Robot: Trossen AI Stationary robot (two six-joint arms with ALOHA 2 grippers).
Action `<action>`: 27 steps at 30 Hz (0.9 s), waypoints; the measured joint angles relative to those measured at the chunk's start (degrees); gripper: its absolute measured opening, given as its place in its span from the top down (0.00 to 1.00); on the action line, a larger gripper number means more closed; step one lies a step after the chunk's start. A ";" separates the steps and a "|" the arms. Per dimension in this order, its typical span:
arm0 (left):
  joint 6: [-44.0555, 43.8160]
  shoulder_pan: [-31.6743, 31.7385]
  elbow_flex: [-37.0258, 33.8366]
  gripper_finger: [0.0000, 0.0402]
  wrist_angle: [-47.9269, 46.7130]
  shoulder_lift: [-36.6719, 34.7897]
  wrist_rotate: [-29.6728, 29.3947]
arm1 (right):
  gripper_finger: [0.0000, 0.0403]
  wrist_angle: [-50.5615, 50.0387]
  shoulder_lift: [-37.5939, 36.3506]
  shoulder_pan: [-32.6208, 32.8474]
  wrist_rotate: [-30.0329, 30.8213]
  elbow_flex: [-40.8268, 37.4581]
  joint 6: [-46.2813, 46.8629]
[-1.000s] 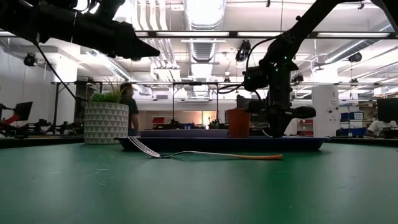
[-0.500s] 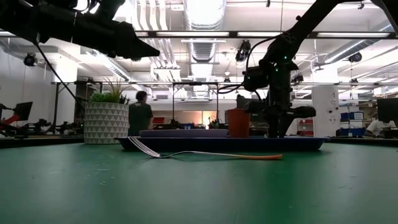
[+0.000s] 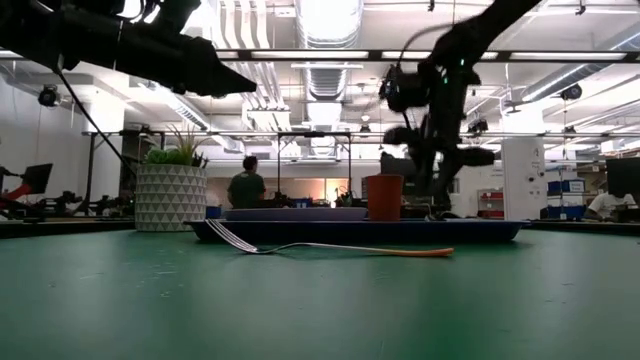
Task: Pick and place plate/cup/fork/spoon on tray
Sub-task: Put the orange fork beside the blue spoon
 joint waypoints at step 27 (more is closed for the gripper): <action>-4.93 -3.30 -2.11 0.58 0.09 -0.32 0.32 | 0.72 34.66 -2.52 48.75 21.08 -1.57 -17.65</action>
